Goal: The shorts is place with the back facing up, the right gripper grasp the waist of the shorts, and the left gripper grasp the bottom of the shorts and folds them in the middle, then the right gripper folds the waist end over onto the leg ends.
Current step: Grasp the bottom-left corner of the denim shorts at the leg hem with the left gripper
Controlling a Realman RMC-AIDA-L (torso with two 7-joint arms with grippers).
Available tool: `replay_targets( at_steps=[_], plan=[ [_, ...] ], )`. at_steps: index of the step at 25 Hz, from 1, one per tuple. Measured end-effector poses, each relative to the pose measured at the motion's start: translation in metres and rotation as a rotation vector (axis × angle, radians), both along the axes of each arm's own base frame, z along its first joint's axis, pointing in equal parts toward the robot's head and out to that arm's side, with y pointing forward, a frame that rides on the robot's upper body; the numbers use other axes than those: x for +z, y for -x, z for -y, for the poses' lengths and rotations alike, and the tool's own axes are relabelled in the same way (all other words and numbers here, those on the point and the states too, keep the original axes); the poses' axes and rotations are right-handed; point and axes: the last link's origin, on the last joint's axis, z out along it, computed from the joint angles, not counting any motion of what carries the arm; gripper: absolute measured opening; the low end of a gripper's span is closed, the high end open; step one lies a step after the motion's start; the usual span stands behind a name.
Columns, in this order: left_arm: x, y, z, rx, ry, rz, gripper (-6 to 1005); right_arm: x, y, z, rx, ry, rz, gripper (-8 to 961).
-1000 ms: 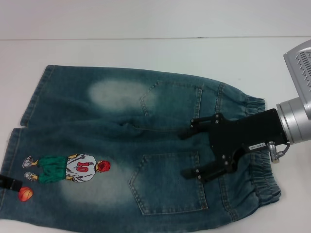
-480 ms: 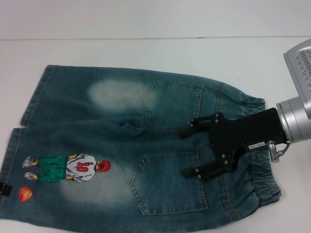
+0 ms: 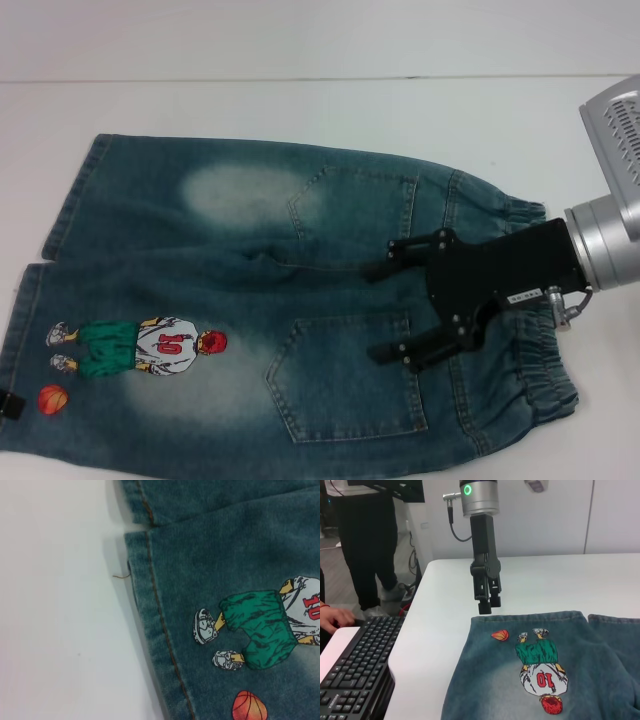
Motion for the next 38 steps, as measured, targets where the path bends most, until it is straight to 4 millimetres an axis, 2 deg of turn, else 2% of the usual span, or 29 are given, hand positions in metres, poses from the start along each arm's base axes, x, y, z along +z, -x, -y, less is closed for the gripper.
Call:
replay_targets(
  at_steps=[38],
  plan=[
    [-0.014,0.009,0.003,0.02,0.034,-0.011,784,-0.003,0.002,0.0,0.014,0.009,0.004,912]
  ],
)
